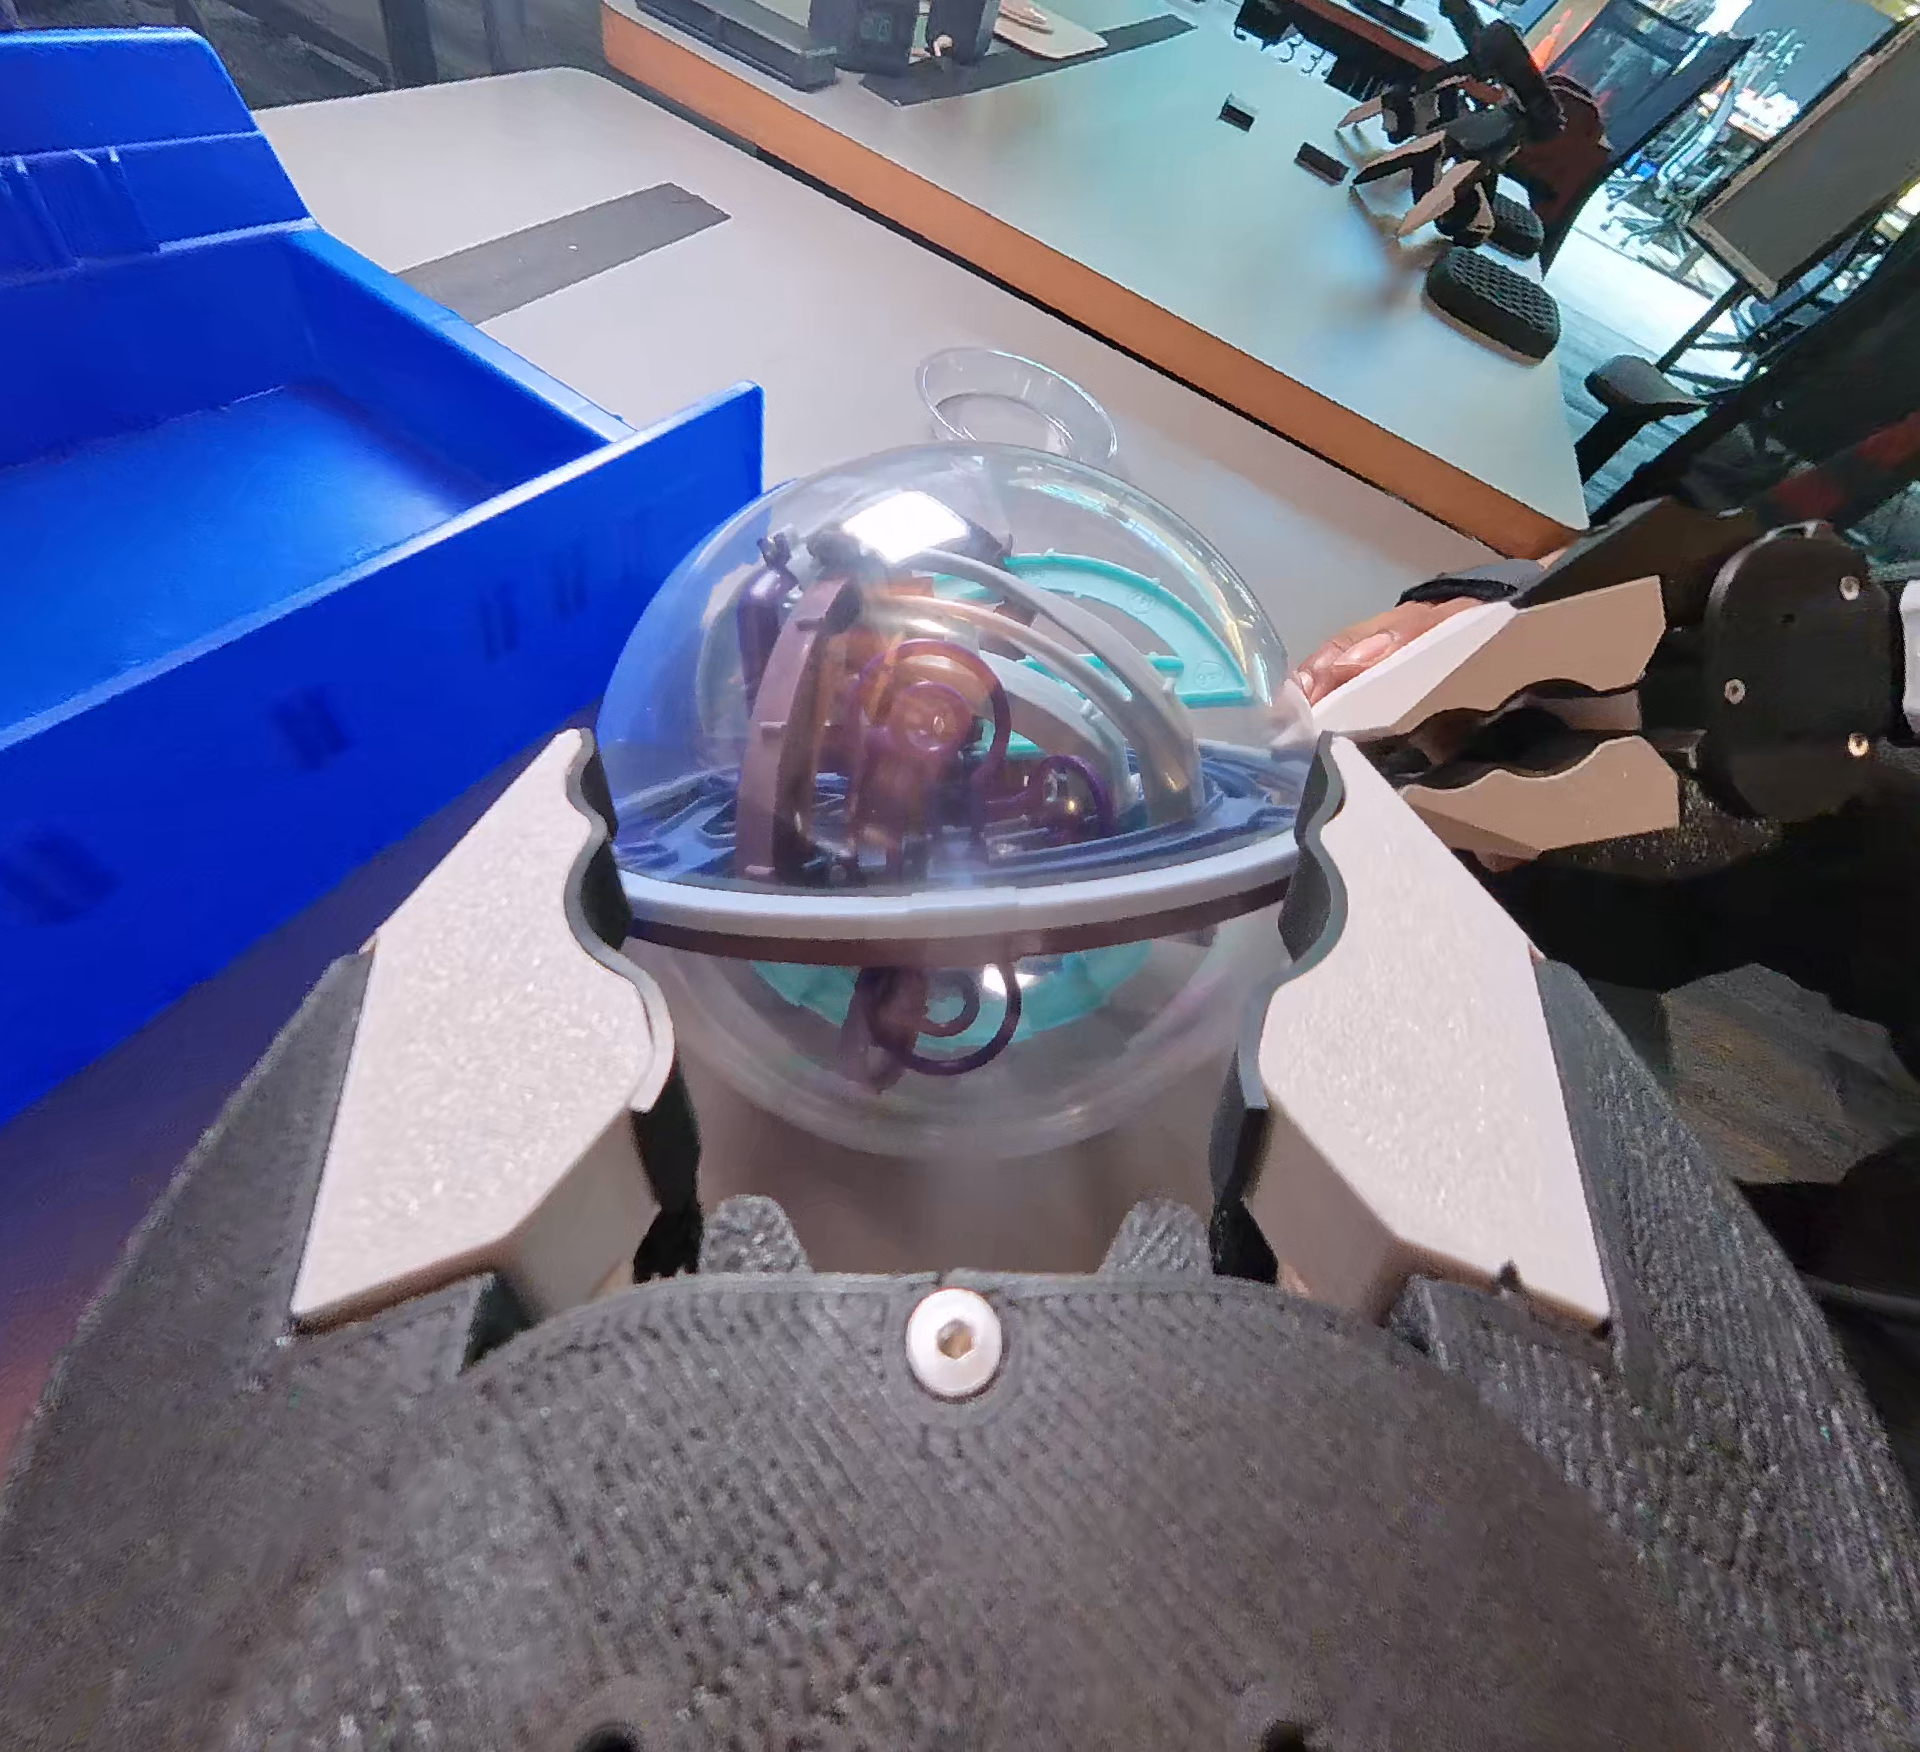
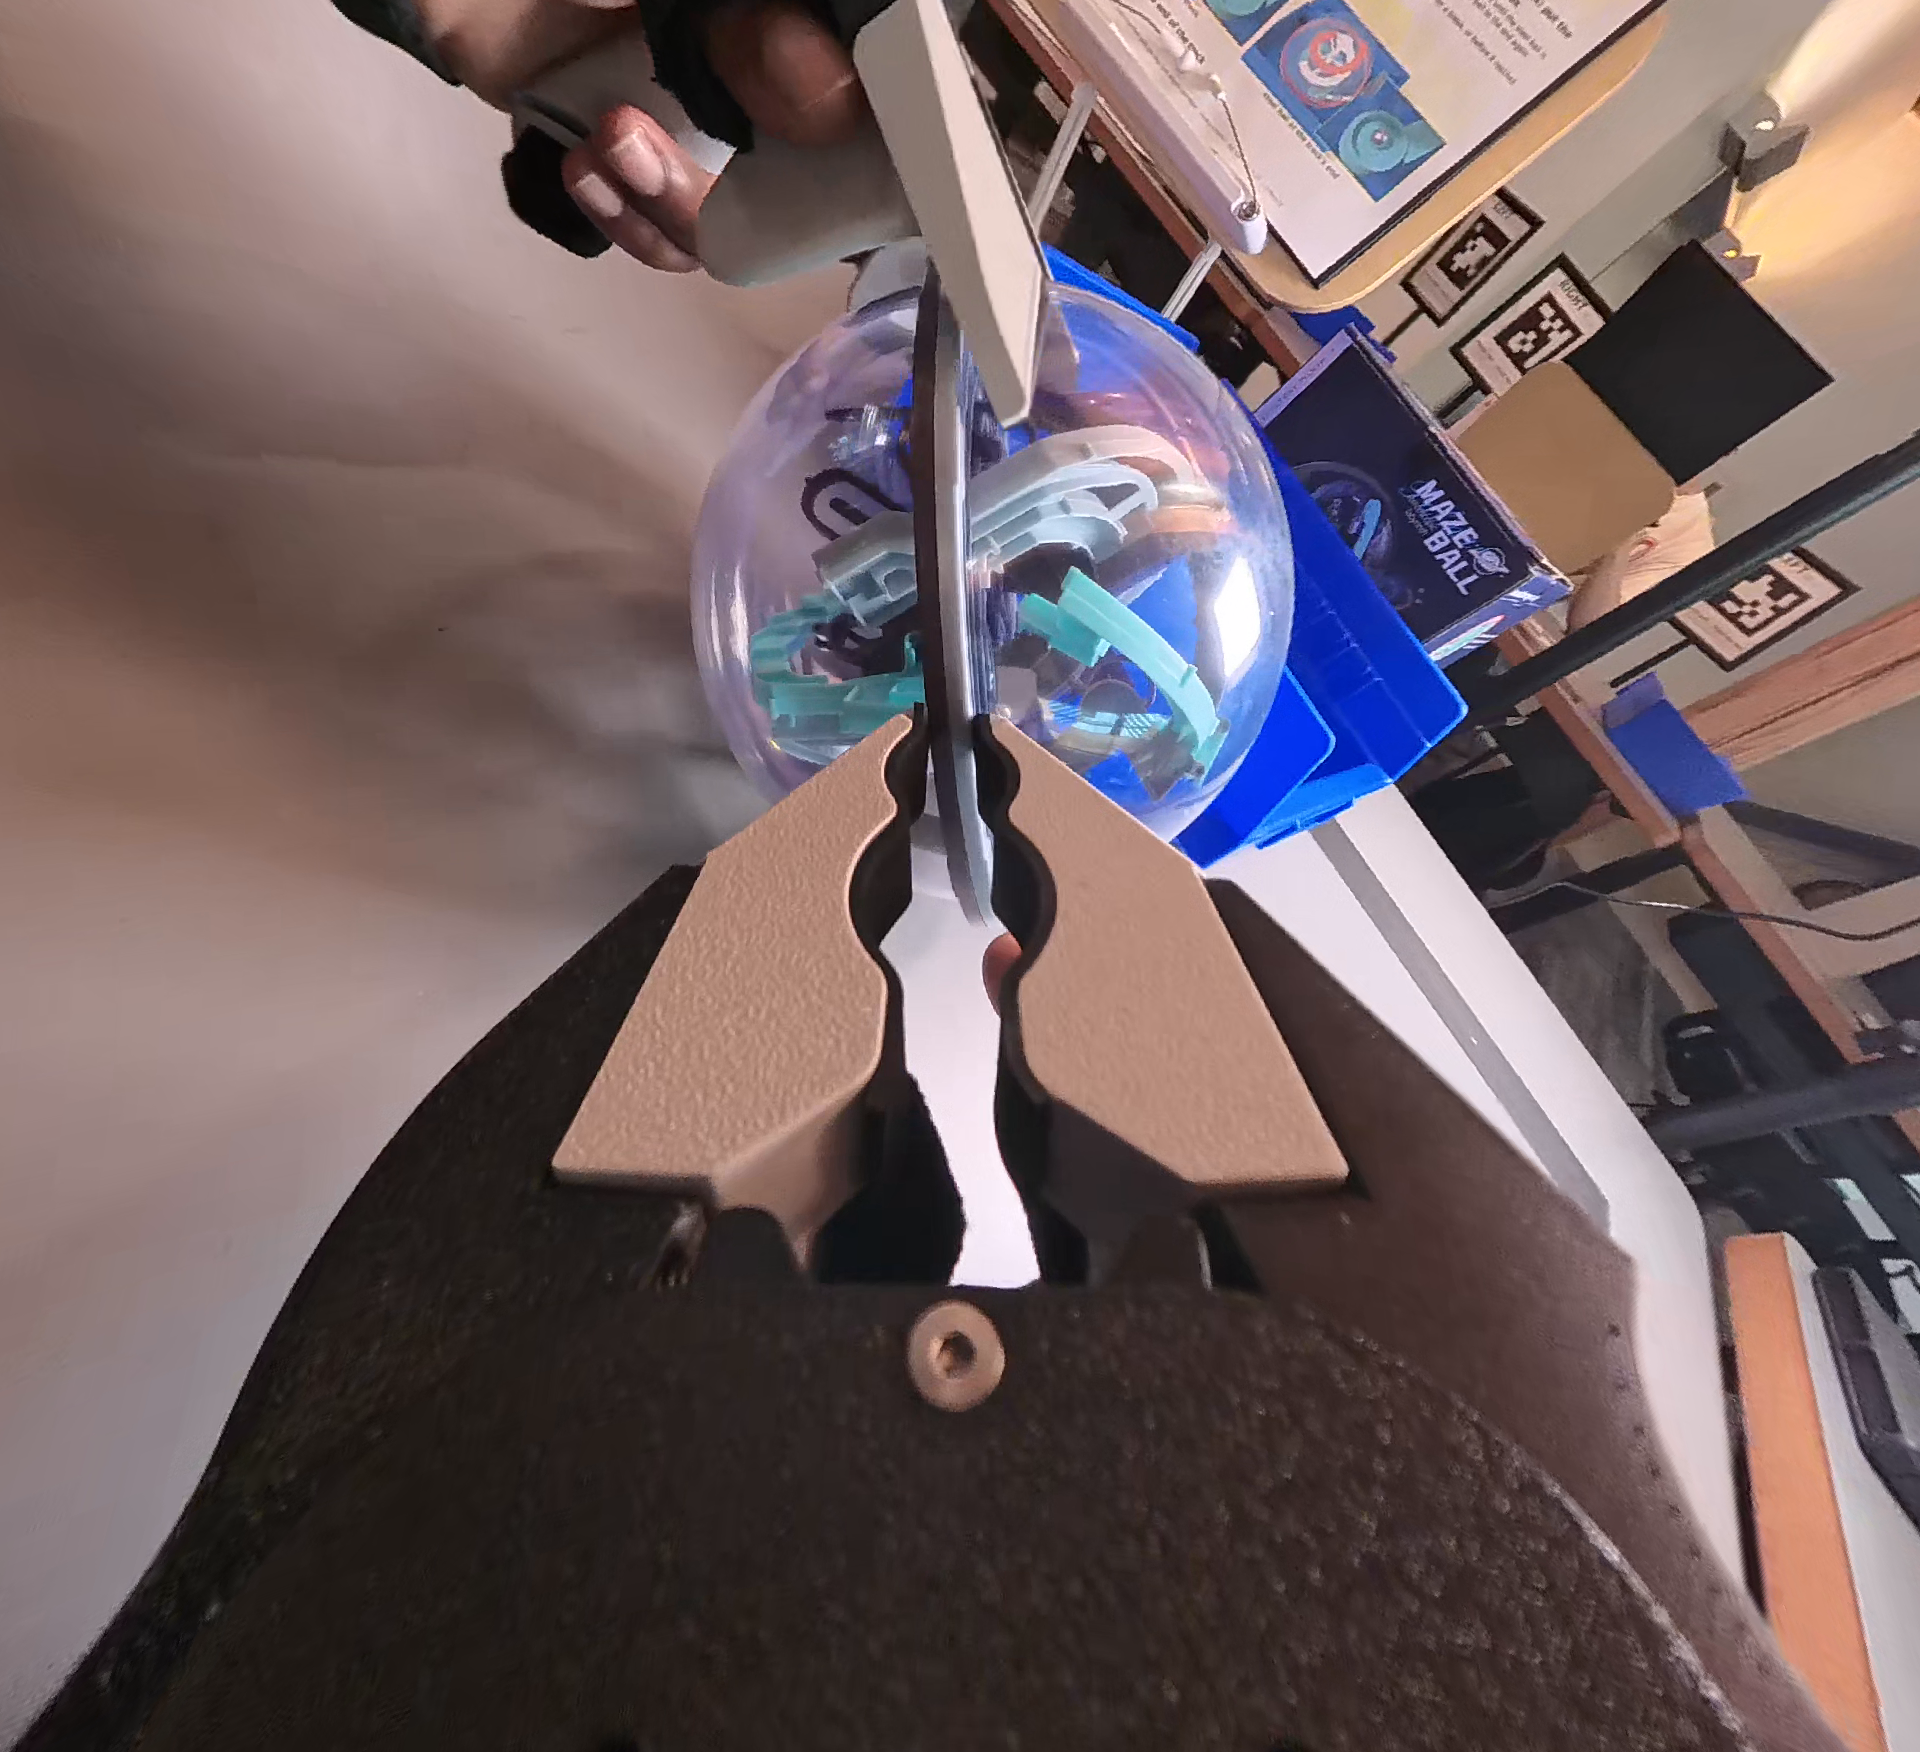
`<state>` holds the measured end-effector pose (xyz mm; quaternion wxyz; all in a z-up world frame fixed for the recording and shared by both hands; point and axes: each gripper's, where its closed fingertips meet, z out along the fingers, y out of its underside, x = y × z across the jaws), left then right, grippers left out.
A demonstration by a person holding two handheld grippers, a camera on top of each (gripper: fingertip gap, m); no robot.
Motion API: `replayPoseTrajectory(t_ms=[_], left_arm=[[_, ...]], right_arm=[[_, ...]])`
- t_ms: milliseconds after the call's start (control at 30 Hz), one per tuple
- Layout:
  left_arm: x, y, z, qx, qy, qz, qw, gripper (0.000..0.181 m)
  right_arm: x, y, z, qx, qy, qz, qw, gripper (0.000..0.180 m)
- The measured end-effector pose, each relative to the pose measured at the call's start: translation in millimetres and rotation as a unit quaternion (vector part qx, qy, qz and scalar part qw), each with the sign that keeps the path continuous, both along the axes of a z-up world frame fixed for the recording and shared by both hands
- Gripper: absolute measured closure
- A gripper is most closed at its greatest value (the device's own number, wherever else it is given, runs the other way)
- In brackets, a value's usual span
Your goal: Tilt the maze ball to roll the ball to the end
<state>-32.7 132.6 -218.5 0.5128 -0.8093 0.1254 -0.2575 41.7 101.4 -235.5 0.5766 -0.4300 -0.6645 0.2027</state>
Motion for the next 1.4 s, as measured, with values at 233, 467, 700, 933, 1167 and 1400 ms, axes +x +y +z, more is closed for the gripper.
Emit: replayPoseTrajectory(t_ms=[233,467,700,933,1167,1400], left_arm=[[-1.3,-6.1,8.7,0.032,0.01,-0.047,0.998,0.055],[-12.0,-32.0,9.9,0.071,0.042,-0.116,0.99,0.071],[-24.2,-44.1,7.0,0.091,0.057,-0.135,0.985,0.084],[-31.9,-58.8,1.0,0.115,0.07,-0.157,0.978,0.085],[-38.0,-73.5,-10.7,0.136,0.071,-0.163,0.975,0.085],[-40.3,-76.2,-16.6,0.136,0.071,-0.159,0.975,0.085]], right_arm=[[-2.9,0.7,2.7,-0.021,-0.002,0.011,1.0,0.174],[-5.0,-8.1,4.5,-0.027,-0.001,0.028,0.999,0.174],[-11.7,-16.1,7.6,-0.008,-0.006,0.038,0.999,0.174],[-18.2,-31.8,8.5,0.069,0.0,0.042,0.997,0.174],[-23.9,-47.6,12.4,0.119,0.009,0.059,0.991,0.173],[-26.4,-50.2,13.5,0.12,0.014,0.066,0.991,0.173]])
